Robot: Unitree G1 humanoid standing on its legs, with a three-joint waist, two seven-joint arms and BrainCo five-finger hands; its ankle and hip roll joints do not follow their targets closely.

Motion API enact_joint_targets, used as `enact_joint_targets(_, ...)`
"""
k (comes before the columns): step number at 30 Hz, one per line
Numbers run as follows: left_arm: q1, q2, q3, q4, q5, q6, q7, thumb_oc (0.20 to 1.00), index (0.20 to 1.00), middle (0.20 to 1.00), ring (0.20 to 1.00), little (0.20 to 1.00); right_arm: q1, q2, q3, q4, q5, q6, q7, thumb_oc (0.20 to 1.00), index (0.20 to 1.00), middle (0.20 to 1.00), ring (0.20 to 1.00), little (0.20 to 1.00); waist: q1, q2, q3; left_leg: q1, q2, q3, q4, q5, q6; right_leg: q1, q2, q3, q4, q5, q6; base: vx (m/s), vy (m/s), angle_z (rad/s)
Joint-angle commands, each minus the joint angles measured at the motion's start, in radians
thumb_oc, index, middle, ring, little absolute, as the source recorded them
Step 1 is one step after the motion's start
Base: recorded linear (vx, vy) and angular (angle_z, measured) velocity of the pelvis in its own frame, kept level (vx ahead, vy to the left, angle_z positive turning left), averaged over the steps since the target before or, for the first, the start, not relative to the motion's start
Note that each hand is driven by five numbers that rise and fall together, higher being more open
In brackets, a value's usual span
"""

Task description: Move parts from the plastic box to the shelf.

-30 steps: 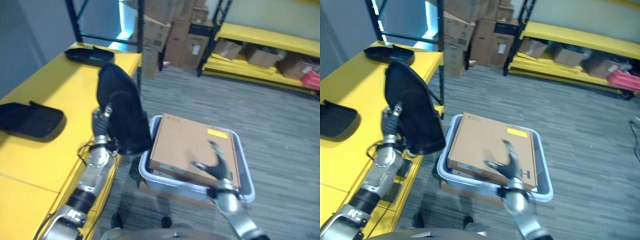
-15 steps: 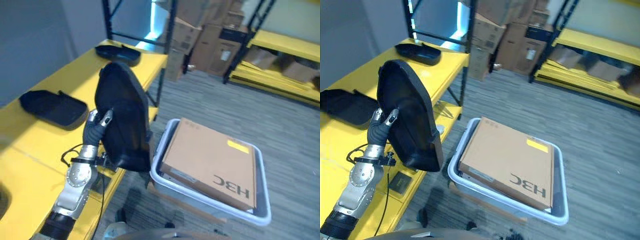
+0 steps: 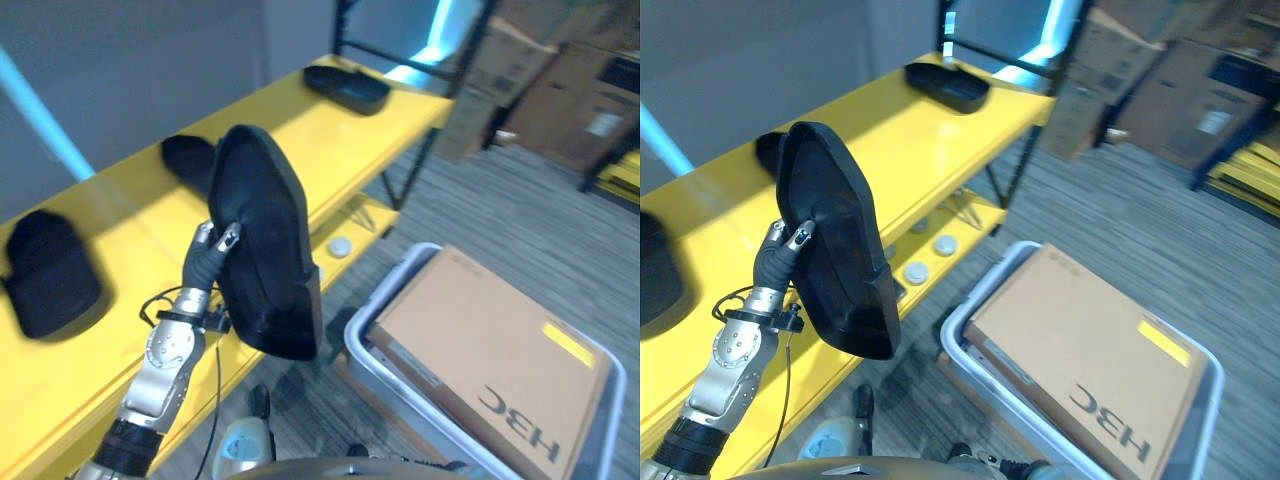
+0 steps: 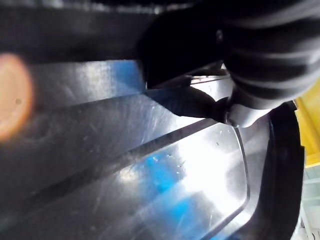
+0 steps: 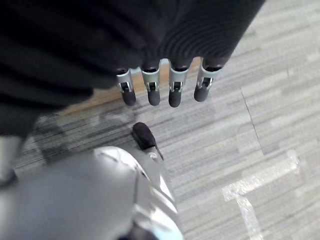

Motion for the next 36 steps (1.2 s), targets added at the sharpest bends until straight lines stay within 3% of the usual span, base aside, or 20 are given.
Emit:
enact_joint_targets(1, -0.132, 0.023, 0.038, -0.088, 0.108, -0.128, 0.002, 0.2, 0.2, 0.2, 0.2, 0.2, -0.077, 0.002, -0.086, 0.055, 0.169, 0.036, -0.064, 1.0, 1.0, 1.0, 1.0, 1.0, 0.003, 0.042, 0.01, 0.172, -0.016, -0.026, 0.076, -0.056, -0.005, -0.132, 0.051, 0.054, 0.005, 0.094, 0.022, -0.14, -0.019, 1.51)
enact_joint_targets(5, -0.158, 0.062, 0.07, -0.082, 0.07, -0.157, 0.014, 0.2, 0.2, 0.2, 0.2, 0.2, -0.05, -0.014, -0.164, 0.086, 0.136, 0.001, -0.053, 1.0, 1.0, 1.0, 1.0, 1.0, -0.039, 0.089, -0.04, 0.269, -0.048, -0.019, -0.016, -0.013, -0.042, -0.166, 0.094, 0.025, -0.002, 0.099, 0.016, -0.13, 0.106, 1.1)
enact_joint_targets(6, -0.163, 0.072, 0.07, -0.086, 0.063, -0.17, 0.007, 0.2, 0.2, 0.2, 0.2, 0.2, -0.042, -0.01, -0.176, 0.094, 0.124, -0.01, -0.063, 1.0, 1.0, 1.0, 1.0, 1.0, -0.049, 0.113, -0.053, 0.311, -0.037, -0.009, -0.091, -0.044, -0.05, -0.162, 0.118, 0.032, 0.005, 0.075, 0.025, -0.08, 0.208, 1.94)
enact_joint_targets(8, -0.176, 0.08, 0.062, -0.108, 0.052, -0.188, -0.016, 0.2, 0.2, 0.2, 0.2, 0.2, -0.032, 0.001, -0.178, 0.101, 0.14, -0.015, -0.126, 1.0, 1.0, 1.0, 1.0, 1.0, -0.061, 0.116, -0.06, 0.343, -0.069, 0.004, -0.253, -0.11, -0.001, -0.175, 0.111, 0.033, 0.009, 0.096, 0.051, -0.12, 0.259, 1.12)
enact_joint_targets(10, -0.204, 0.087, 0.054, -0.128, 0.058, -0.177, -0.018, 0.2, 0.2, 0.2, 0.2, 0.2, -0.033, 0.013, -0.18, 0.116, 0.163, -0.025, -0.164, 1.0, 1.0, 1.0, 1.0, 1.0, -0.059, 0.113, -0.056, 0.339, -0.098, -0.016, -0.312, -0.146, 0.033, -0.188, 0.099, 0.033, 0.027, 0.123, 0.079, -0.17, 0.215, -0.03)
enact_joint_targets(12, -0.231, 0.098, 0.054, -0.149, 0.054, -0.158, -0.015, 0.2, 0.2, 0.2, 0.2, 0.2, -0.036, 0.028, -0.186, 0.116, 0.165, -0.04, -0.193, 1.0, 1.0, 1.0, 1.0, 1.0, -0.059, 0.121, -0.05, 0.34, -0.108, -0.024, -0.374, -0.132, 0.06, -0.223, 0.074, 0.017, 0.114, 0.112, 0.094, -0.21, 0.237, 0.24)
enact_joint_targets(13, -0.242, 0.104, 0.054, -0.17, 0.023, -0.132, -0.013, 0.2, 0.2, 0.2, 0.2, 0.2, -0.039, 0.039, -0.194, 0.112, 0.118, -0.044, -0.258, 1.0, 1.0, 1.0, 1.0, 1.0, -0.07, 0.134, -0.04, 0.354, -0.109, -0.029, -0.406, -0.122, 0.082, -0.279, 0.017, 0.021, 0.239, 0.131, 0.111, -0.17, 0.201, 0.03)
enact_joint_targets(14, -0.245, 0.105, 0.053, -0.174, 0.016, -0.126, -0.012, 0.2, 0.2, 0.2, 0.2, 0.2, -0.039, 0.04, -0.196, 0.111, 0.112, -0.043, -0.266, 1.0, 1.0, 1.0, 1.0, 1.0, -0.074, 0.136, -0.038, 0.351, -0.11, -0.033, -0.407, -0.122, 0.088, -0.292, 0.006, 0.033, 0.27, 0.128, 0.113, -0.28, 0.216, 0.02)
enact_joint_targets(15, -0.251, 0.105, 0.043, -0.177, 0.005, -0.121, -0.013, 0.2, 0.2, 0.2, 0.2, 0.2, -0.037, 0.04, -0.203, 0.114, 0.116, -0.041, -0.276, 1.0, 1.0, 1.0, 1.0, 1.0, -0.088, 0.133, -0.033, 0.333, -0.115, -0.036, -0.406, -0.104, 0.108, -0.322, -0.009, 0.05, 0.323, 0.137, 0.092, -0.26, 0.108, 0.25)
enact_joint_targets(16, -0.252, 0.1, 0.019, -0.173, -0.001, -0.12, -0.009, 0.2, 0.2, 0.2, 0.2, 0.2, -0.029, 0.047, -0.224, 0.118, 0.133, -0.036, -0.271, 1.0, 1.0, 1.0, 1.0, 1.0, -0.114, 0.135, -0.024, 0.327, -0.114, -0.07, -0.406, -0.099, 0.137, -0.353, 0.003, 0.147, 0.419, 0.129, 0.09, -0.37, 0.09, 0.88)
enact_joint_targets(17, -0.241, 0.088, 0.0, -0.156, -0.001, -0.149, -0.011, 0.2, 0.2, 0.2, 0.2, 0.2, -0.03, 0.056, -0.232, 0.122, 0.106, -0.036, -0.268, 1.0, 1.0, 1.0, 1.0, 1.0, -0.131, 0.14, -0.02, 0.307, -0.106, -0.105, -0.405, -0.07, 0.15, -0.351, 0.054, 0.248, 0.494, 0.095, 0.077, -0.29, 0.047, 1.05)
enact_joint_targets(18, -0.237, 0.083, -0.01, -0.152, -0.005, -0.163, -0.013, 0.2, 0.2, 0.2, 0.2, 0.2, -0.032, 0.056, -0.232, 0.129, 0.108, -0.039, -0.271, 1.0, 1.0, 1.0, 1.0, 1.0, -0.136, 0.143, -0.017, 0.301, -0.103, -0.13, -0.403, -0.062, 0.154, -0.342, 0.093, 0.297, 0.52, 0.064, 0.072, -0.2, -0.01, 0.92)
enact_joint_targets(19, -0.237, 0.083, -0.011, -0.151, -0.006, -0.165, -0.013, 0.2, 0.2, 0.2, 0.2, 0.2, -0.033, 0.056, -0.232, 0.13, 0.109, -0.04, -0.271, 1.0, 1.0, 1.0, 1.0, 1.0, -0.137, 0.144, -0.018, 0.296, -0.101, -0.134, -0.403, -0.056, 0.154, -0.341, 0.1, 0.302, 0.517, 0.066, 0.069, -0.11, -0.059, 0.52)
enact_joint_targets(20, -0.232, 0.078, -0.022, -0.146, -0.022, -0.183, -0.026, 0.2, 0.2, 0.2, 0.2, 0.2, -0.038, 0.054, -0.231, 0.14, 0.146, -0.035, -0.268, 1.0, 1.0, 1.0, 1.0, 1.0, -0.141, 0.141, -0.018, 0.286, -0.103, -0.17, -0.404, -0.044, 0.157, -0.32, 0.152, 0.35, 0.496, 0.033, 0.059, -0.1, -0.141, 0.98)
enact_joint_targets(22, -0.253, 0.065, -0.047, -0.141, -0.042, -0.174, -0.032, 0.2, 0.2, 0.2, 0.2, 0.2, -0.05, 0.053, -0.227, 0.155, 0.213, 0.011, -0.238, 1.0, 1.0, 1.0, 1.0, 1.0, -0.143, 0.118, -0.04, 0.261, -0.132, -0.237, -0.4, -0.034, 0.153, -0.221, 0.225, 0.435, 0.311, -0.024, 0.025, -0.06, -0.176, 1.19)
enact_joint_targets(25, -0.273, 0.062, -0.038, -0.144, -0.039, -0.106, -0.027, 0.2, 0.2, 0.2, 0.2, 0.2, -0.05, 0.053, -0.203, 0.189, 0.155, 0.064, -0.122, 1.0, 1.0, 1.0, 1.0, 1.0, -0.121, 0.096, -0.071, 0.228, -0.157, -0.278, -0.35, -0.053, 0.144, -0.161, 0.232, 0.495, 0.142, -0.014, 0.013, 0.01, -0.181, 0.93)
enact_joint_targets(29, -0.262, 0.059, -0.004, -0.195, -0.024, -0.04, -0.04, 0.2, 0.2, 0.2, 0.2, 0.2, -0.045, 0.045, -0.163, 0.189, 0.063, 0.049, -0.11, 1.0, 1.0, 1.0, 1.0, 1.0, -0.083, 0.077, -0.062, 0.117, -0.178, -0.25, -0.169, -0.076, 0.116, -0.106, 0.199, 0.498, 0.073, 0.002, 0.003, -0.04, -0.028, 0.23)
enact_joint_targets(30, -0.262, 0.053, 0.008, -0.187, -0.052, -0.021, -0.073, 0.2, 0.2, 0.2, 0.2, 0.2, -0.028, 0.031, -0.149, 0.204, 0.011, 0.07, -0.089, 1.0, 1.0, 1.0, 1.0, 1.0, -0.074, 0.072, -0.054, 0.074, -0.135, -0.202, -0.133, -0.074, 0.088, -0.099, 0.18, 0.453, 0.089, -0.008, 0.01, -0.1, 0.169, 0.15)
enact_joint_targets(33, -0.231, 0.052, 0.013, -0.181, -0.049, -0.033, -0.054, 0.2, 0.2, 0.2, 0.2, 0.2, -0.032, 0.027, -0.153, 0.211, 0.048, 0.089, -0.079, 1.0, 1.0, 1.0, 1.0, 1.0, -0.084, 0.075, -0.061, 0.128, -0.074, -0.174, -0.186, -0.071, 0.077, -0.108, 0.16, 0.425, 0.102, -0.013, 0.007, -0.06, 0.299, 0.77)
enact_joint_targets(36, -0.198, 0.05, 0.011, -0.176, -0.068, -0.054, -0.015, 0.2, 0.2, 0.2, 0.2, 0.2, -0.052, 0.01, -0.148, 0.208, 0.059, 0.076, -0.048, 1.0, 1.0, 1.0, 1.0, 1.0, -0.091, 0.076, -0.068, 0.159, 0.054, -0.16, -0.226, 0.023, 0.026, -0.103, 0.133, 0.413, 0.103, -0.015, 0.006, -0.03, 0.54, 0.53)
